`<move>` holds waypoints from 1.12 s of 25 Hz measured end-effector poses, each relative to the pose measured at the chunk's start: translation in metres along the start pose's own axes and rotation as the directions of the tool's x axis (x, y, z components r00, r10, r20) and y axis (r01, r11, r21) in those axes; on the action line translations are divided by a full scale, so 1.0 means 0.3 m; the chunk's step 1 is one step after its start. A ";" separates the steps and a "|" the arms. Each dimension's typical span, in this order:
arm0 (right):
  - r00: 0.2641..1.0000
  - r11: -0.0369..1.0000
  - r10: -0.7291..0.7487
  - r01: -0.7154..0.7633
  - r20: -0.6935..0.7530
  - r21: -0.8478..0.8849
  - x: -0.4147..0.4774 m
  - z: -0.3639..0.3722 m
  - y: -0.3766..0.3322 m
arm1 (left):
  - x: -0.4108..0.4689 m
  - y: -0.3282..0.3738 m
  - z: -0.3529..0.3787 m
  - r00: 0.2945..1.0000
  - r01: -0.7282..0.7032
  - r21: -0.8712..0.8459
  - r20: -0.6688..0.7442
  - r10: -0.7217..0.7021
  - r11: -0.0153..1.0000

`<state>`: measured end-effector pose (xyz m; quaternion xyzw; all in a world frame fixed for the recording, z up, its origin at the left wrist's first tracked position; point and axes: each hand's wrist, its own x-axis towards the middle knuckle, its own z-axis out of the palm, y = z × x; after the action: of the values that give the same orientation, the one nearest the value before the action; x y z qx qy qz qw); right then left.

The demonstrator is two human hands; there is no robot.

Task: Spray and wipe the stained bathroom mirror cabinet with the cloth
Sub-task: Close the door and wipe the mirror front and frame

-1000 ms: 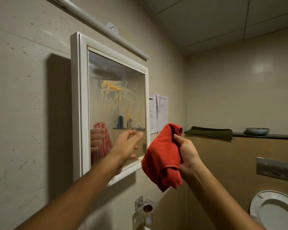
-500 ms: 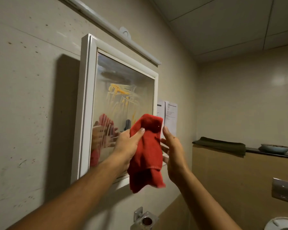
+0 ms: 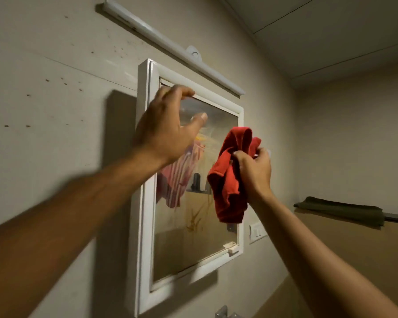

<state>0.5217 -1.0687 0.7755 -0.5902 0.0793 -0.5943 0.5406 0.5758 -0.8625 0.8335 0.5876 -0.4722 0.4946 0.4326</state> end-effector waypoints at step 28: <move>0.614 0.541 -0.700 0.789 0.364 -0.289 -0.155 0.509 0.114 | 0.209 -0.357 -0.070 0.987 0.047 -0.319 0.159 0.005 0.946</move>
<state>0.6477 -0.9652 0.7661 -0.7265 -0.1101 -0.6712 0.0978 0.6815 -0.8307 0.8940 0.5514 -0.5730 0.3582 0.4892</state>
